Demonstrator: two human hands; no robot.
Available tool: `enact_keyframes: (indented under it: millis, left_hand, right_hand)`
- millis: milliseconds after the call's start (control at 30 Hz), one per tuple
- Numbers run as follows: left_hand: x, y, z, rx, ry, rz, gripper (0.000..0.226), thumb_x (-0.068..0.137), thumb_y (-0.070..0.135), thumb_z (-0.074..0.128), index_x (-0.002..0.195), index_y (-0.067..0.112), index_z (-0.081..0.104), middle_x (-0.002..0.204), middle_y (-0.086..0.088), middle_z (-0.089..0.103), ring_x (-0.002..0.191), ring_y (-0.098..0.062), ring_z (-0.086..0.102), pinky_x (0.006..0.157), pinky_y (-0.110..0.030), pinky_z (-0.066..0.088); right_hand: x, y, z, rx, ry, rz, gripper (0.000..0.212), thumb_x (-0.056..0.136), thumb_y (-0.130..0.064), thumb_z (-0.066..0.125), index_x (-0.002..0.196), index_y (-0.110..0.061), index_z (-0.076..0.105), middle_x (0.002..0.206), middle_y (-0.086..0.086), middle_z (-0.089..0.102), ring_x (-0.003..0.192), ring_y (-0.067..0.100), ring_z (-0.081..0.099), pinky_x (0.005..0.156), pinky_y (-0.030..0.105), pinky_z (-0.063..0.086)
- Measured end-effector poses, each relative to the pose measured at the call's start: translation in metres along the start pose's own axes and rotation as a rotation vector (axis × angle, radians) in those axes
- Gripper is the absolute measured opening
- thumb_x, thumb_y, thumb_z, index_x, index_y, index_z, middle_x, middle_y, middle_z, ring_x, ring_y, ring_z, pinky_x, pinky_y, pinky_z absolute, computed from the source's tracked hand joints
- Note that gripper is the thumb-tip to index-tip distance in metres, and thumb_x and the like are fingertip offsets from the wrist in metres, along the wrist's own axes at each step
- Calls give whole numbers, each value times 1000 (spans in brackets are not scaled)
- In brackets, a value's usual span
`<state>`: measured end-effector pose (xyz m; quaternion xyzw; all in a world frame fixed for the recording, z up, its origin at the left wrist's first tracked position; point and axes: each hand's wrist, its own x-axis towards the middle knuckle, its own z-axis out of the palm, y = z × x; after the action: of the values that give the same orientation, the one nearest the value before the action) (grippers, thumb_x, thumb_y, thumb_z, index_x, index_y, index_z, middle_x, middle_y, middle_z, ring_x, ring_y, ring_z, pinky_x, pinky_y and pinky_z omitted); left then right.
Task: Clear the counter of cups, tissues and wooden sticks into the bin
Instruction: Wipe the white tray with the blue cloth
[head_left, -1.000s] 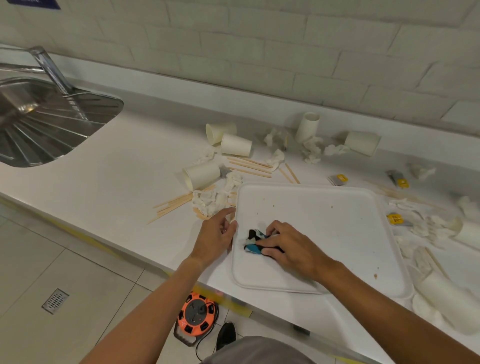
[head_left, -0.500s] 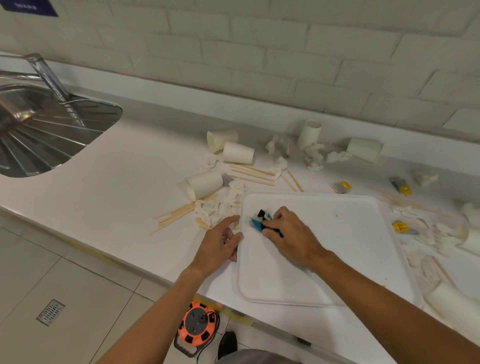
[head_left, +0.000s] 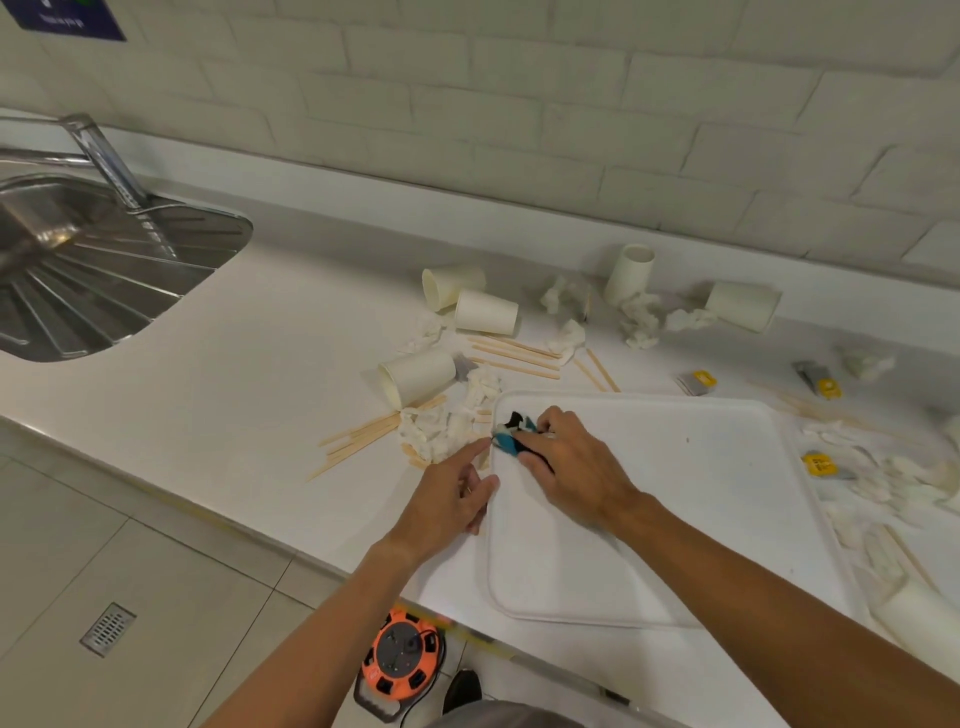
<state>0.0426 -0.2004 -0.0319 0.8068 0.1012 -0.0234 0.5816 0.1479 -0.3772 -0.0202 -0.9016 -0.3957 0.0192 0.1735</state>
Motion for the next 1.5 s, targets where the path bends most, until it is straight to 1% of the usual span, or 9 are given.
enact_keyframes:
  millis: [67, 200, 367, 533, 900, 1067, 1200, 1367, 1500]
  left_hand:
    - [0, -1, 1, 1, -5, -3, 50, 97, 21, 59, 144, 25, 42, 65, -6, 56, 55, -19, 61, 59, -33, 55]
    - [0, 0, -1, -68, -13, -30, 52, 96, 21, 60, 144, 24, 42, 69, -10, 57, 57, -27, 65, 55, -28, 53]
    - [1, -1, -1, -103, -24, -44, 51, 95, 20, 62, 143, 25, 43, 69, -8, 57, 59, -27, 66, 57, -30, 55]
    - [4, -2, -2, -107, -19, -54, 52, 94, 21, 62, 143, 24, 44, 73, -14, 58, 60, -24, 66, 59, -31, 57]
    - [2, 1, 0, -94, -1, -44, 51, 94, 19, 62, 143, 22, 45, 73, -14, 54, 58, -21, 64, 57, -28, 56]
    - [-2, 1, 3, 51, 74, 26, 44, 94, 20, 63, 136, 22, 52, 74, -12, 58, 59, -12, 59, 64, -28, 53]
    - [-1, -4, 2, 529, 169, 211, 39, 95, 35, 59, 133, 27, 56, 93, 14, 52, 79, -3, 53, 74, -24, 48]
    - [3, -18, -4, 680, 135, 355, 41, 97, 45, 48, 133, 29, 57, 134, 9, 48, 119, -10, 41, 99, -33, 39]
    - [1, -24, -5, 841, 56, 318, 57, 97, 61, 25, 149, 38, 33, 159, 8, 24, 148, -14, 13, 117, -35, 15]
  right_hand:
    - [4, 7, -1, -16, 9, 12, 32, 100, -36, 43, 127, -28, 59, 104, -2, 45, 91, 16, 45, 67, 33, 46]
    - [18, 16, -3, -26, 137, 320, 33, 101, -32, 42, 127, -25, 61, 104, 1, 46, 94, 19, 45, 75, 35, 47]
    - [12, 5, 1, 4, 16, 65, 32, 101, -35, 42, 128, -28, 58, 104, -2, 44, 91, 17, 44, 70, 31, 40]
    - [19, 20, -5, -93, 129, 330, 33, 100, -33, 40, 127, -28, 59, 105, 2, 48, 93, 21, 46, 80, 38, 40]
    - [-41, 17, -11, -39, -29, 5, 36, 98, -36, 44, 132, -32, 55, 104, -2, 48, 88, 17, 47, 76, 34, 40]
    - [-44, 38, -19, -102, 57, 214, 32, 98, -37, 42, 126, -31, 58, 96, -4, 44, 83, 16, 45, 77, 35, 40]
    - [-42, 15, -9, -72, 48, 170, 30, 98, -34, 44, 124, -27, 58, 98, -2, 44, 85, 18, 45, 74, 35, 41]
    - [-55, 9, -8, -23, 4, 82, 35, 98, -39, 43, 132, -33, 54, 102, -3, 46, 87, 16, 45, 74, 34, 40]
    - [-53, 20, -9, -77, 57, 227, 34, 98, -39, 43, 130, -34, 55, 101, -4, 44, 87, 16, 46, 75, 34, 39]
